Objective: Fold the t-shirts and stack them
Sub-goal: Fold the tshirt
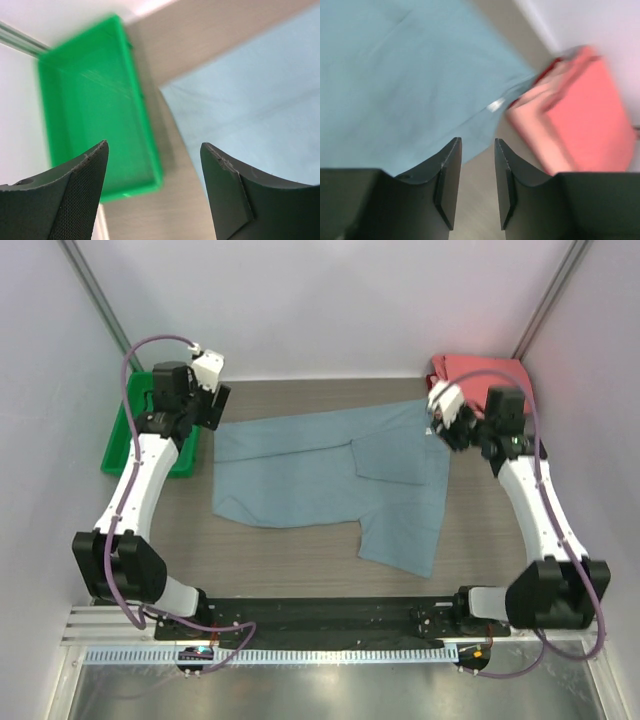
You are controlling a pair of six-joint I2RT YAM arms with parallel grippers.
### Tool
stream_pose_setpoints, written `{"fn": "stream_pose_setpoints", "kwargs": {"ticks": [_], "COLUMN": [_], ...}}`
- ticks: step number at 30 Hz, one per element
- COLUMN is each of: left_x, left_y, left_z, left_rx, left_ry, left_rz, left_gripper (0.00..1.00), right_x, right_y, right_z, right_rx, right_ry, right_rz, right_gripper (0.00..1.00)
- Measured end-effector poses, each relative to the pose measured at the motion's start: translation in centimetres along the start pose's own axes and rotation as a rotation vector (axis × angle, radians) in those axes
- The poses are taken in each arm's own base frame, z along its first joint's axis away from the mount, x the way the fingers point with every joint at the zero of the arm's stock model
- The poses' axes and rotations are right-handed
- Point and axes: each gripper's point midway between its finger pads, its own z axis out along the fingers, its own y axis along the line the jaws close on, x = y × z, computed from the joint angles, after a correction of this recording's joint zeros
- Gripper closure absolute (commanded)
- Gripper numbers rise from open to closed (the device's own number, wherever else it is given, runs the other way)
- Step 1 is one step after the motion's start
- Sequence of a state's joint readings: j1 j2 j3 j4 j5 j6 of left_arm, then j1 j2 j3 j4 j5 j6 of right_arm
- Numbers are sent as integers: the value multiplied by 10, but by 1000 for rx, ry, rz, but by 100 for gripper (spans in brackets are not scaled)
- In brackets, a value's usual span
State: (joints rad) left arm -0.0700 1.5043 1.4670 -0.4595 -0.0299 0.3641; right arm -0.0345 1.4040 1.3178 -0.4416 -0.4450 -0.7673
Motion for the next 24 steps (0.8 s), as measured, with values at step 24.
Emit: {"fn": "stream_pose_setpoints", "kwargs": {"ticks": [24], "left_x": [116], "left_y": [-68], "left_z": [44], "left_rx": [226], "left_ry": [342], "left_rz": [-18], "left_gripper": [27], "right_x": [207], "right_y": [303], "right_z": [-147], "right_rx": [-1088], "right_ry": [156], "right_rz": [-486], "right_gripper": [68]}}
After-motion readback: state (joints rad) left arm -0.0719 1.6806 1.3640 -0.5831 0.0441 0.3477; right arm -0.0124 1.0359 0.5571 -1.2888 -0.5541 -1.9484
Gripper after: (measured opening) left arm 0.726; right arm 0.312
